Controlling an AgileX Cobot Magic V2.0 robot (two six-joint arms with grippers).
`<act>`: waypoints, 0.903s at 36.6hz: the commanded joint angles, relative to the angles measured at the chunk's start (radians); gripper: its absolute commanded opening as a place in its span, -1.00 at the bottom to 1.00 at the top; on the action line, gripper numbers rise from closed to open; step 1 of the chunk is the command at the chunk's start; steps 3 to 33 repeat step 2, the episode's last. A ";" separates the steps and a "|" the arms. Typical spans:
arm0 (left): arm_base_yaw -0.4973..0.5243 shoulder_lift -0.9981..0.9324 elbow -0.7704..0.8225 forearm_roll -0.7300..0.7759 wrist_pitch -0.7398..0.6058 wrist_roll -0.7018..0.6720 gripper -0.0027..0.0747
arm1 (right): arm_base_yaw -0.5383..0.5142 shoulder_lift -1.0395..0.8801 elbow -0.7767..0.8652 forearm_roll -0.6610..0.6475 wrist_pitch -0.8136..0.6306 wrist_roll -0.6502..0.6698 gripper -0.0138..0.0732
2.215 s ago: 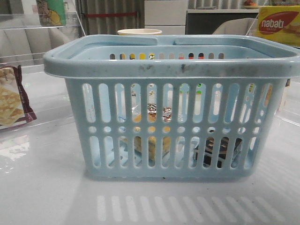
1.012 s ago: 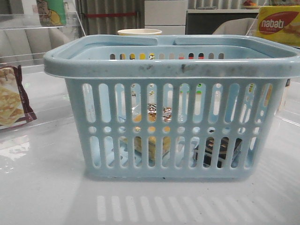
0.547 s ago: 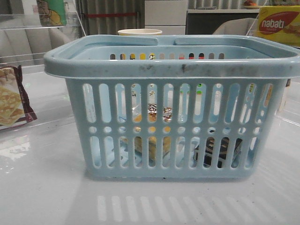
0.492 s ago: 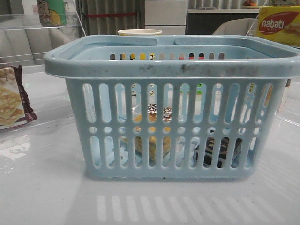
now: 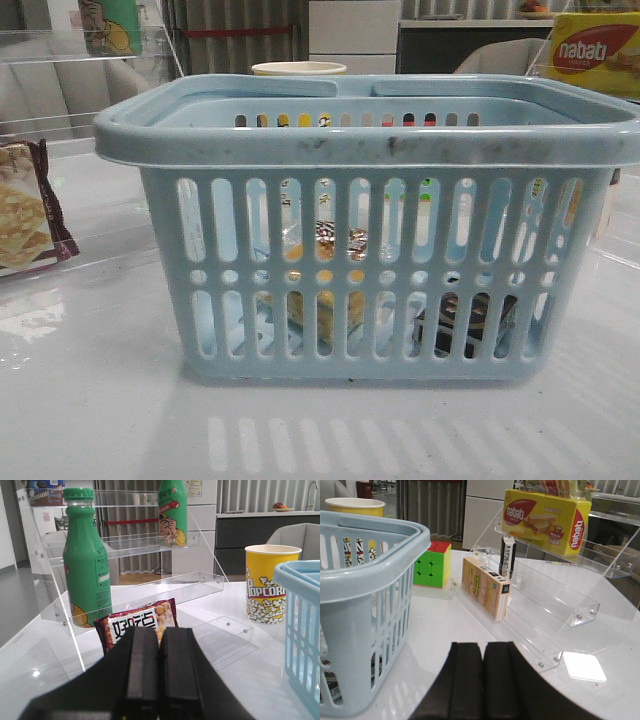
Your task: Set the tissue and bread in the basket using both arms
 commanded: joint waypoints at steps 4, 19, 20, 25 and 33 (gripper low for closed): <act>0.002 -0.016 -0.001 -0.009 -0.087 -0.008 -0.69 | -0.006 -0.017 0.002 0.000 -0.085 -0.006 -0.56; 0.002 -0.016 -0.001 -0.009 -0.087 -0.008 -0.69 | -0.006 -0.017 0.002 0.000 -0.085 -0.006 -0.56; 0.002 -0.016 -0.001 -0.009 -0.087 -0.008 -0.69 | -0.006 -0.017 0.002 0.000 -0.085 -0.006 -0.56; 0.002 -0.016 -0.001 -0.009 -0.087 -0.008 -0.69 | -0.006 -0.017 0.002 0.000 -0.085 -0.006 -0.56; 0.002 -0.016 -0.001 -0.009 -0.087 -0.008 -0.69 | -0.006 -0.017 0.002 0.000 -0.085 -0.006 -0.56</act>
